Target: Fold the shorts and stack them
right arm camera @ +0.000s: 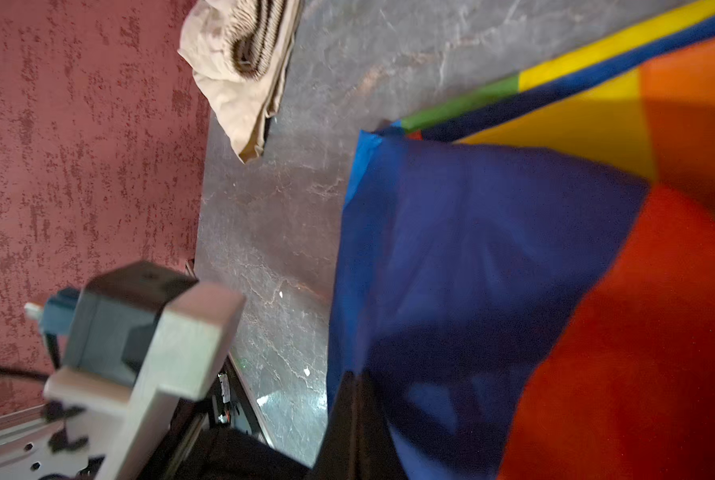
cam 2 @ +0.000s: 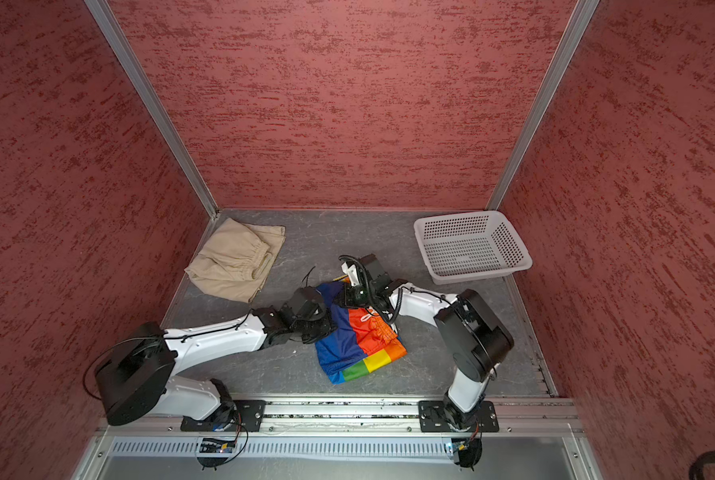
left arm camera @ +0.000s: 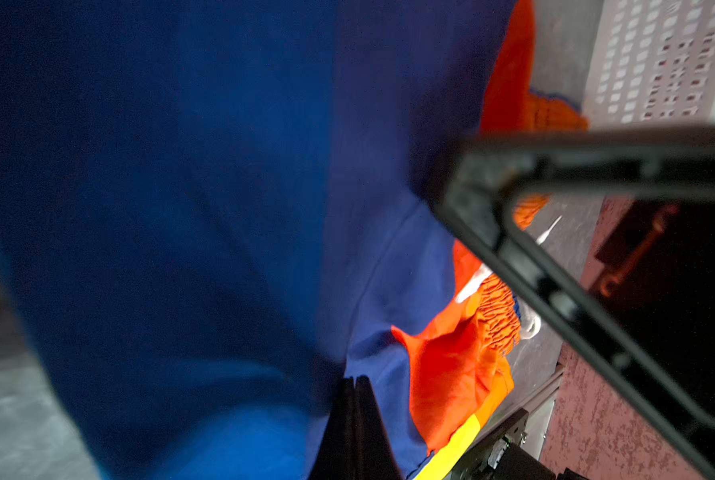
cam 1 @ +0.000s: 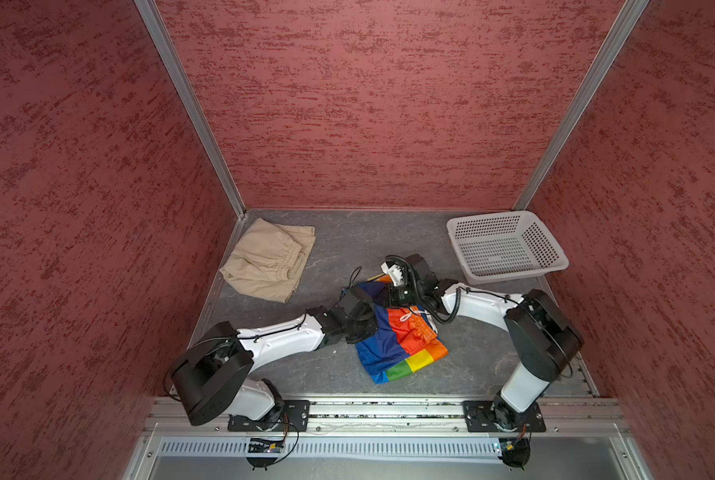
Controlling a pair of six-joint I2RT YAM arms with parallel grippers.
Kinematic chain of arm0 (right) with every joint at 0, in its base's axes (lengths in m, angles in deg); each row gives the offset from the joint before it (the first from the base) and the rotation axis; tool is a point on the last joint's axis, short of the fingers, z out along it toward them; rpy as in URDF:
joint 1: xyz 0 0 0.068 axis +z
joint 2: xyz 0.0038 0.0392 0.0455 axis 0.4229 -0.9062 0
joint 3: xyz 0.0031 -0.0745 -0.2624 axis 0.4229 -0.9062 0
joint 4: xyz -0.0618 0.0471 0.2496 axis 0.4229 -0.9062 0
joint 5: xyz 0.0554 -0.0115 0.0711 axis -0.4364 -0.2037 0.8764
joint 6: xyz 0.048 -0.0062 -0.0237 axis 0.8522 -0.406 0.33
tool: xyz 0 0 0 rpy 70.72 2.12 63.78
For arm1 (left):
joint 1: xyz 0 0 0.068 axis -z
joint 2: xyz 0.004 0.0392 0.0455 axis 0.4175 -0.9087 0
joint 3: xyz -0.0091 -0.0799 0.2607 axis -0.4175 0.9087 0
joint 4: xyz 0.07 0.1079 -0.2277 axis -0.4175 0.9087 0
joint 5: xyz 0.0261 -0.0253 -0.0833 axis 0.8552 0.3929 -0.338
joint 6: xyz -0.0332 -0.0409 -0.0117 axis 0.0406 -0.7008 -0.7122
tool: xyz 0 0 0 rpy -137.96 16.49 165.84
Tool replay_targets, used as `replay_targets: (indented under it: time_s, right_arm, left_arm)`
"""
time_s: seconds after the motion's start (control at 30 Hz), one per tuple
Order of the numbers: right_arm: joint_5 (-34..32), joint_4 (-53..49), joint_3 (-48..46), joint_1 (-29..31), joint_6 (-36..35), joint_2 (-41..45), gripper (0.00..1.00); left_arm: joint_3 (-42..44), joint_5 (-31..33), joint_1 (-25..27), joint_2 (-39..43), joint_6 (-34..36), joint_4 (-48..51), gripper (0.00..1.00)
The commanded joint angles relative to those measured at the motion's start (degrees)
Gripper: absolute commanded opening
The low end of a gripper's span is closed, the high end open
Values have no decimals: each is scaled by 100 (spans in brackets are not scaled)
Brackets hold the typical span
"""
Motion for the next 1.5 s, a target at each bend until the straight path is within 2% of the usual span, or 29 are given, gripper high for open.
replay_targets:
  time_s: [0.0, 0.07, 0.17, 0.47, 0.6, 0.73, 0.87, 0.97, 1.1, 1.13, 1.2, 1.23, 1.27, 1.47]
  right_arm:
    - [543, 1152, -244, -458, 660, -470, 0]
    - [833, 1915, -444, -763, 1086, -806, 0]
    - [1074, 2441, -472, -994, 1366, -1187, 0]
    - [741, 1708, 38, -1102, 768, -1603, 3]
    - [208, 885, 121, -1072, 180, -937, 6]
    - [-1252, -383, 9, -814, -835, 554, 19]
    - [-2796, -1165, -472, -297, -1390, 2105, 40]
    - [-3490, -1478, -909, 231, -1558, 2845, 50]
    - [-4190, -1547, -1568, 1236, -1676, 3514, 64]
    - [-4358, -1543, -1687, 1470, -1669, 3605, 68]
    - [-4752, -1671, -1804, 1985, -1651, 3672, 73]
    - [-4942, -1739, -1798, 2225, -1651, 3645, 97]
    - [-5092, -1811, -1764, 2482, -1657, 3561, 99]
    - [-5605, -1875, -1245, 3512, -1967, 2330, 99]
  left_arm:
    - [15, -250, 114, -296, -233, -470, 4]
    - [125, -262, 80, -434, -248, -415, 3]
    - [371, -343, -24, -594, -322, -426, 2]
    - [734, -570, -124, -793, -445, -603, 1]
    - [679, -640, -280, -591, -370, -568, 1]
    - [385, -750, -639, -89, -130, -279, 7]
    - [-79, -784, -1116, 595, 262, 294, 24]
    - [-396, -716, -1543, 1080, 576, 802, 36]
    - [-565, -664, -2111, 1638, 762, 1343, 51]
    - [-542, -665, -2221, 1754, 781, 1430, 58]
    - [-473, -702, -2454, 1967, 808, 1620, 82]
    - [-419, -696, -2536, 2063, 831, 1683, 90]
    - [-345, -703, -2612, 2162, 842, 1756, 98]
    - [293, -960, -2792, 2423, 635, 1501, 99]
